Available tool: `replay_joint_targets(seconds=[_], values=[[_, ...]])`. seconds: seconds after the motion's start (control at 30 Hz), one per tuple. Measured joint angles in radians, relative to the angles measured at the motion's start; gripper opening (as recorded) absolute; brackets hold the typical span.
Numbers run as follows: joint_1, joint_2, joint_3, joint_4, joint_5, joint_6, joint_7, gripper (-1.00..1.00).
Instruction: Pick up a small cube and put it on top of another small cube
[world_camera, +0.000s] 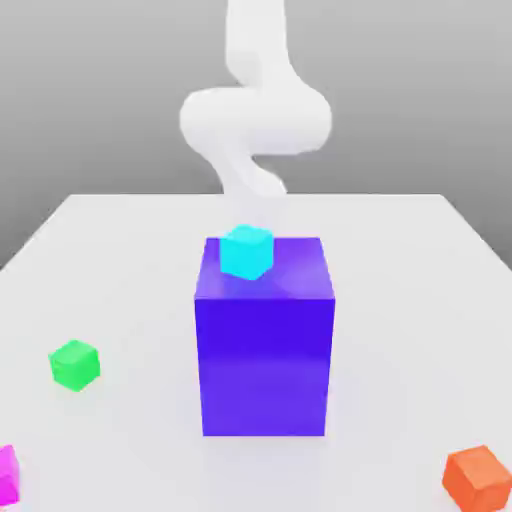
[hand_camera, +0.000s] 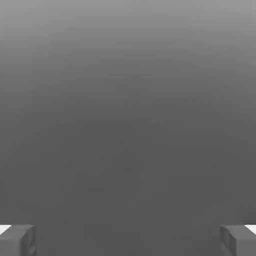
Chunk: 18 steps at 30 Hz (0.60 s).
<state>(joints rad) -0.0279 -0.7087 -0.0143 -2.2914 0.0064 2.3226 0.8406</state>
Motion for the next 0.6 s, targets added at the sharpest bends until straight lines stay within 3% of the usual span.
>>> replay_joint_targets(seconds=[0.6], values=[[-0.189, 0.659, -0.132, 0.062, 0.068, 0.163, 0.277, 0.0]])
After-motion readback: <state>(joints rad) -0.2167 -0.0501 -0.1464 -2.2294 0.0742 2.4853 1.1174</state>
